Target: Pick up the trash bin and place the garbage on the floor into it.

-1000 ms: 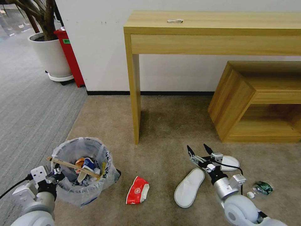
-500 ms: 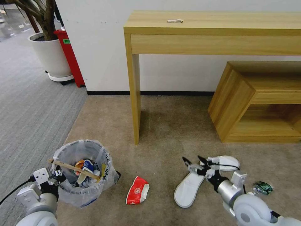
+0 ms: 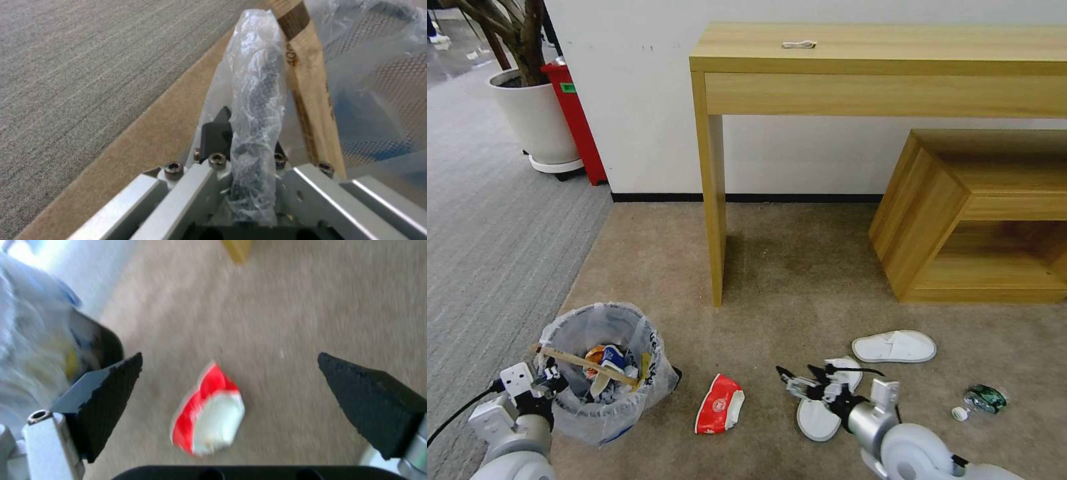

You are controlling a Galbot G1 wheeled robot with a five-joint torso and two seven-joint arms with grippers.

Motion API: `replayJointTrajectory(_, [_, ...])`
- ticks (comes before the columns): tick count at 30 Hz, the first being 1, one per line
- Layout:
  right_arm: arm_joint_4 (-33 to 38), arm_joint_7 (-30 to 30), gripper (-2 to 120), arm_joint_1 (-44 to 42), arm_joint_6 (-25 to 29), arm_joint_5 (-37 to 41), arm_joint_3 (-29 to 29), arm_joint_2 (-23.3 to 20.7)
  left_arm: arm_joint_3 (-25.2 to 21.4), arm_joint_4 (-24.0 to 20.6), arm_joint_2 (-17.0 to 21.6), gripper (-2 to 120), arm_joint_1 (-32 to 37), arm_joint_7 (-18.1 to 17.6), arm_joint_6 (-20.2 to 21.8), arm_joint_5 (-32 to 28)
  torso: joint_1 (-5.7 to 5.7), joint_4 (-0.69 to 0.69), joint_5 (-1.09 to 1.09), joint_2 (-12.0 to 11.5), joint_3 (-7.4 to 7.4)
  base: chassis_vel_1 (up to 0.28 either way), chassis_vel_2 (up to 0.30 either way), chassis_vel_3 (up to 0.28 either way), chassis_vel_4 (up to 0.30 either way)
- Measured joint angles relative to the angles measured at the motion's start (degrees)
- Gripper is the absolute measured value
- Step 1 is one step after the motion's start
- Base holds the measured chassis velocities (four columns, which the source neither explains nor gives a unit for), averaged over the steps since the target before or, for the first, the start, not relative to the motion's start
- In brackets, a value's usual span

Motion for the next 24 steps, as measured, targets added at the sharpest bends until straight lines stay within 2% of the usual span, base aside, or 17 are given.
replayJointTrajectory(2, [1.3,8.0,100,0.3,-7.2,0.8,-0.8,0.6,-0.1,0.3,-0.3,1,0.0,0.1,-0.2,0.4,0.00,-0.02,-0.01,0.0,0.00,0.000,0.000,0.000,0.000])
replayJointTrajectory(3, [1.3,8.0,100,0.3,-7.2,0.8,-0.8,0.6,-0.1,0.3,-0.3,1,0.0,0.1,-0.2,0.4,0.00,-0.02,-0.01,0.0,0.00,0.000,0.000,0.000,0.000])
replayJointTrajectory(5, [2.7,13.6,100,0.6,-12.8,2.6,-0.8,1.5,-0.2,0.6,-0.6,1,-0.1,0.1,-0.5,0.7,0.00,-0.02,-0.03,0.0,0.00,0.000,0.000,0.000,0.000])
replayJointTrajectory(7, [2.9,15.8,100,1.3,-14.9,3.3,-1.0,2.6,-0.1,0.8,-0.8,1,-0.1,0.2,-0.5,0.9,0.00,-0.01,-0.01,0.0,0.00,0.000,0.000,0.000,0.000])
replayJointTrajectory(16, [0.0,16.3,100,4.2,-15.8,3.0,-2.7,5.4,-0.1,1.1,-0.9,1,-0.2,0.2,-0.8,1.2,0.00,-0.01,-0.01,0.0,0.00,0.000,0.000,0.000,0.000])
replayJointTrajectory(24, [-2.6,17.1,100,5.6,-16.5,3.2,-5.7,10.0,-0.1,1.2,-1.4,1,0.0,0.3,-1.0,1.6,0.00,-0.01,-0.01,0.0,0.00,0.000,0.000,0.000,0.000])
